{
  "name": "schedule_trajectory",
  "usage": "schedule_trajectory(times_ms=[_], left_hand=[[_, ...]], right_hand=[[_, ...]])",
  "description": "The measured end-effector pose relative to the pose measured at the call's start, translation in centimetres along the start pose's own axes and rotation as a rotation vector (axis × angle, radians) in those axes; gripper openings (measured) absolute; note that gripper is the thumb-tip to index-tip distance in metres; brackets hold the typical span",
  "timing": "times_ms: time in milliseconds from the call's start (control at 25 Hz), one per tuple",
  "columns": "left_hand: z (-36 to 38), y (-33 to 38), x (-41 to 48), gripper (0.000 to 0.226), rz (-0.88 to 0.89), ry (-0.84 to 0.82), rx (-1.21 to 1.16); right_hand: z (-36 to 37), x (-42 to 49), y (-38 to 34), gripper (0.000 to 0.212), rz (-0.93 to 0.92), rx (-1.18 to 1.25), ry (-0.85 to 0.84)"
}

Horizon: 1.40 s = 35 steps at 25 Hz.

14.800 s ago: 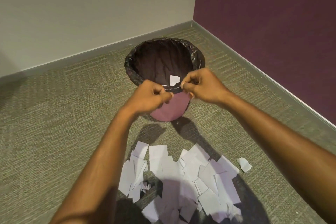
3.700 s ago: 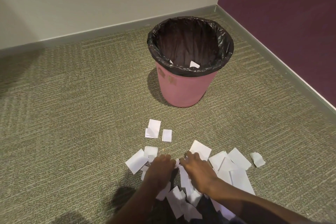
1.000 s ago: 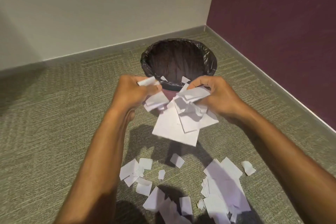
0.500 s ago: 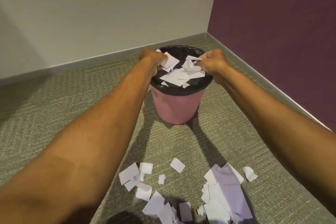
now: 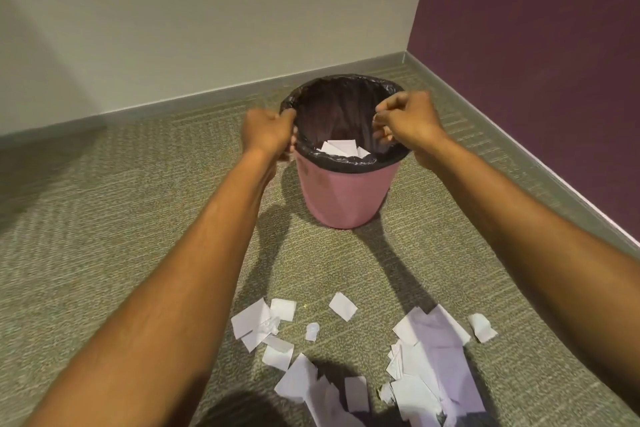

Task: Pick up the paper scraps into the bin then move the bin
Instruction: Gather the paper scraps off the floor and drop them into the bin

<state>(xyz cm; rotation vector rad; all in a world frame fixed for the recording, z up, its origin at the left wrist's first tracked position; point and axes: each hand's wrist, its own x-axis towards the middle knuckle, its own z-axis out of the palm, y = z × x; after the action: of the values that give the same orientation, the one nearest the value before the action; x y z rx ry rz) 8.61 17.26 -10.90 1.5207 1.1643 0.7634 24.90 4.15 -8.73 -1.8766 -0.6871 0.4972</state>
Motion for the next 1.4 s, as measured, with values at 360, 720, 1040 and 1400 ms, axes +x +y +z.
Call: schedule_trajectory(times_ms=[360, 720, 1040, 1400], left_hand=[[-4.7, -22.4, -9.2, 0.044, -0.111, -0.306, 0.867], [-3.5, -27.2, -14.4, 0.1, -0.192, -0.382, 1.241], [-3.4, -28.5, -14.3, 0.063, 0.07, -0.346, 1.284], [-2.2, -28.8, -14.6, 0.066, 0.291, -0.428, 1.308]], right_hand=[[7.3, -9.8, 10.7, 0.011, -0.157, -0.306, -0.577], [11.6, -15.1, 22.2, 0.035, -0.306, -1.141, -0.808], [12.6, -15.7, 21.9, 0.043, -0.359, -1.107, -0.832], [14.6, -18.7, 21.6, 0.037, -0.551, -1.013, -0.846]])
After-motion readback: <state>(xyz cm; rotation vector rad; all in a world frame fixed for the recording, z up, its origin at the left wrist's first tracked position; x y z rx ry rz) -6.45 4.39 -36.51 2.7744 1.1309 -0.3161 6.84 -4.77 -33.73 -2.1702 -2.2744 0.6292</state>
